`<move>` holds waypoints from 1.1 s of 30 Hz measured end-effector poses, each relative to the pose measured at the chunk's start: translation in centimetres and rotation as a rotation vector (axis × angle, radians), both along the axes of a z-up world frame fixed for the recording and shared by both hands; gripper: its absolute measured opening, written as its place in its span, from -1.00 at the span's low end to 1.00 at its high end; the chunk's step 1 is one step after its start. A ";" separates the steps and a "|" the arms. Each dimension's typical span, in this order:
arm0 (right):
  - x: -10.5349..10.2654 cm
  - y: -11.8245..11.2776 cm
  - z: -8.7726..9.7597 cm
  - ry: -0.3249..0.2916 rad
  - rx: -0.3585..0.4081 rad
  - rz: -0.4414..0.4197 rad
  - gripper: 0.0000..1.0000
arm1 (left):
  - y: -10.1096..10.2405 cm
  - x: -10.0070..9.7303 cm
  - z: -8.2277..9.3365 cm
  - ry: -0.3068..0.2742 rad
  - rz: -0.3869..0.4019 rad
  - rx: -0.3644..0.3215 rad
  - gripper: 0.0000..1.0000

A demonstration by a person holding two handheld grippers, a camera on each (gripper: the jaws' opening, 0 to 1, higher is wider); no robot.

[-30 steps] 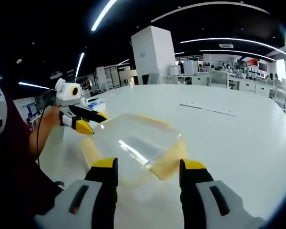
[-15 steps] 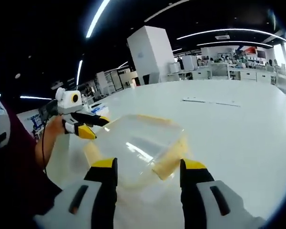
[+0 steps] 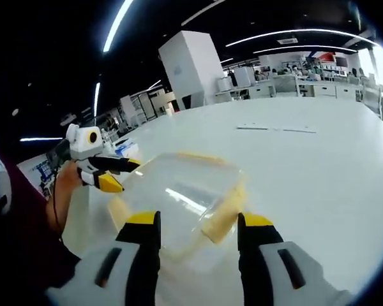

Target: Snap each plastic latch of the storage box into its locked position after aligning the lid with the box until every specified latch is closed and the lid sits flush.

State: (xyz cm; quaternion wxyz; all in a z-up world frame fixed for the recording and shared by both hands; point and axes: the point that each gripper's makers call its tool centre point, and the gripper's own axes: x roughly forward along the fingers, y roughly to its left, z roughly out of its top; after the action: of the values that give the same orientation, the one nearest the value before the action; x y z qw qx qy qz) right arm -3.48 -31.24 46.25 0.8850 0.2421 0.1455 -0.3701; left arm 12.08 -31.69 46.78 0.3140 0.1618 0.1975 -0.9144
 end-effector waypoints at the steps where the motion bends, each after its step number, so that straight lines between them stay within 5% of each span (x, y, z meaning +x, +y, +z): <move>1: 0.0 0.0 0.0 0.004 0.005 -0.002 -0.05 | 0.0 0.0 0.0 0.001 0.001 0.003 0.16; 14: 0.2 0.1 -0.2 0.020 0.048 -0.011 -0.10 | -0.2 -0.3 -0.2 0.004 -0.010 0.024 0.19; 17: 0.3 0.1 -0.2 0.016 0.050 -0.013 -0.11 | 0.2 -1.2 -0.8 0.051 -0.017 0.102 0.31; 18: 0.3 0.1 -0.2 0.017 0.049 -0.013 -0.12 | -0.4 -1.8 -0.2 0.074 0.013 0.059 0.32; 20: 0.2 0.0 -0.2 0.016 0.047 -0.014 -0.12 | 0.1 -1.5 -1.0 0.024 -0.024 0.078 0.32; 33: 0.2 0.0 -0.3 0.006 0.063 -0.021 -0.21 | -0.1 -0.9 -0.7 0.017 -0.026 0.078 0.31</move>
State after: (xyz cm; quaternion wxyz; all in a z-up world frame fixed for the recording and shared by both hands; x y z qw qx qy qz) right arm -3.28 -31.25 46.00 0.8725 0.2702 0.1574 -0.3755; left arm 11.14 -31.75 46.08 0.2939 0.1688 0.2332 -0.9114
